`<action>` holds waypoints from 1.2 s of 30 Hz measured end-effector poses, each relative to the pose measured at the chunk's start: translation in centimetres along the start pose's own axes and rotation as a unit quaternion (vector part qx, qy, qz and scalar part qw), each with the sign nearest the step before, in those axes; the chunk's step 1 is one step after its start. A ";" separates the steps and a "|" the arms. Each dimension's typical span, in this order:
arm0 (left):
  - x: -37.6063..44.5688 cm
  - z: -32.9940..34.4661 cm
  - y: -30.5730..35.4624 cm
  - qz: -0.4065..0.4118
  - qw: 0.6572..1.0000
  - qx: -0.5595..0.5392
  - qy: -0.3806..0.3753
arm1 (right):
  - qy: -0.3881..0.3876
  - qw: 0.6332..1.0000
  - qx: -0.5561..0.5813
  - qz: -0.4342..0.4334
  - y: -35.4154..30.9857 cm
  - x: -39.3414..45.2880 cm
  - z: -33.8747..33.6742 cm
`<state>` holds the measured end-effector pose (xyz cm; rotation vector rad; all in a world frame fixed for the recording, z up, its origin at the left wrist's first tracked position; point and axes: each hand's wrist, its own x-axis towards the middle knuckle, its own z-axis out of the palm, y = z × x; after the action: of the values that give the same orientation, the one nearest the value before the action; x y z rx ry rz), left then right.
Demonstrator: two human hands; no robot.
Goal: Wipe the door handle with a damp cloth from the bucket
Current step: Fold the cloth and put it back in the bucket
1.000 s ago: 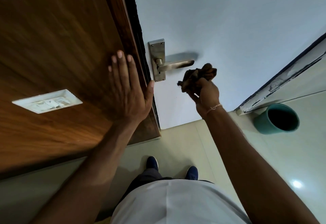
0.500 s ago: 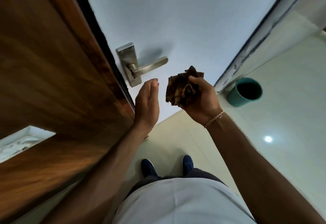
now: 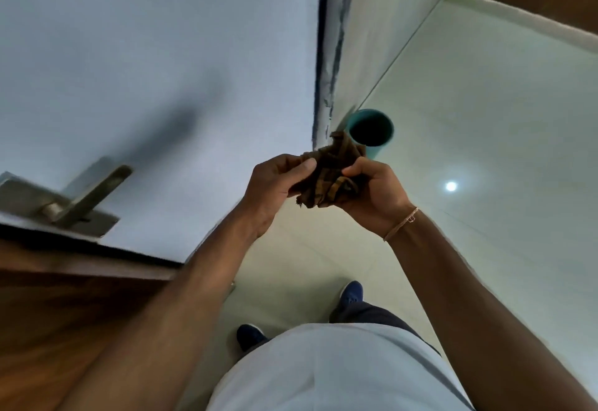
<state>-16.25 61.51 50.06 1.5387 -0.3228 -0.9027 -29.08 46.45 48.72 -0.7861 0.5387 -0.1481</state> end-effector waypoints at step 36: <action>45.0 27.1 12.6 -0.247 0.936 -0.220 -0.123 | 0.253 0.824 -0.485 -0.149 -32.4 22.2 -25.8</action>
<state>-1.98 9.47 47.90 1.1000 0.1023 -1.4602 -21.05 0.12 47.68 -1.8652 1.0188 -0.3947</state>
